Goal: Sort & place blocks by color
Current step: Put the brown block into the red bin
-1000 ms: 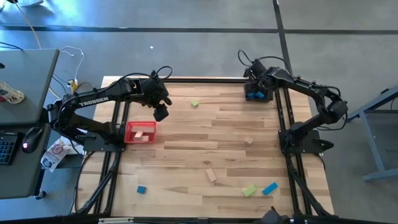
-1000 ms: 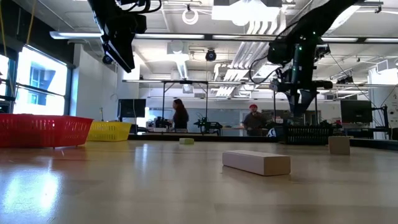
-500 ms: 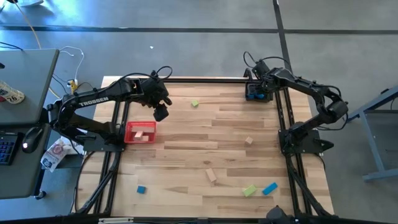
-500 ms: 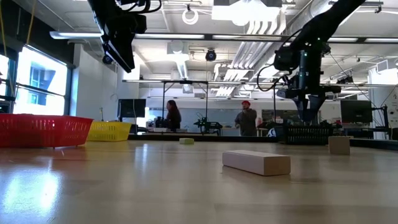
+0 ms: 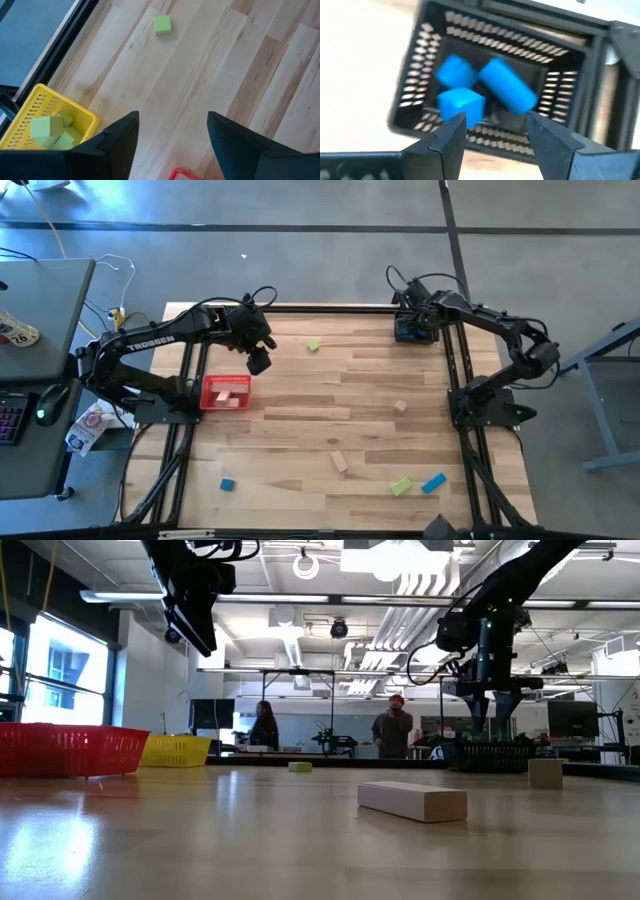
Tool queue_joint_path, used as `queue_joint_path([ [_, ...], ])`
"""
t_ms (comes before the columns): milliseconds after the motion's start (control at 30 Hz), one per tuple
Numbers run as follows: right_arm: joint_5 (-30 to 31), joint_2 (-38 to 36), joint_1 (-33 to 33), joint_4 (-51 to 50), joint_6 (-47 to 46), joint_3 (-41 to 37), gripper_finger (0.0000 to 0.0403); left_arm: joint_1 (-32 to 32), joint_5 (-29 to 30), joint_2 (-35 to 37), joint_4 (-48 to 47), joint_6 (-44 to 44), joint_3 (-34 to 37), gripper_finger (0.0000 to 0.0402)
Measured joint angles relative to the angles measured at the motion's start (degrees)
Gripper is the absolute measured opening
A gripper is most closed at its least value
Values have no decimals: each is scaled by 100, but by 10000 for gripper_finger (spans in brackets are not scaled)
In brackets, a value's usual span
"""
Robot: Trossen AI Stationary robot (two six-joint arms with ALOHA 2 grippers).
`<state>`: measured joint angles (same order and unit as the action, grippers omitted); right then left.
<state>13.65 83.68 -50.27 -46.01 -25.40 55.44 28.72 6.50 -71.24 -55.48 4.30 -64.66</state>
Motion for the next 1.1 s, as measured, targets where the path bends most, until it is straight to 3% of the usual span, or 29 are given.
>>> queue_joint_path([
  [233, -685, -249, 480, -216, 93, 9, 194, 1, 12, 0, 2, 2, 0, 220],
  [600, -1654, -564, 1937, -1283, -280, 11, 194, 0, 12, 0, 3, 2, 0, 220],
  [1100, -1526, -564, 3998, -1415, -1400, 0, 194, -1, 12, 0, 4, 2, 0, 220],
])
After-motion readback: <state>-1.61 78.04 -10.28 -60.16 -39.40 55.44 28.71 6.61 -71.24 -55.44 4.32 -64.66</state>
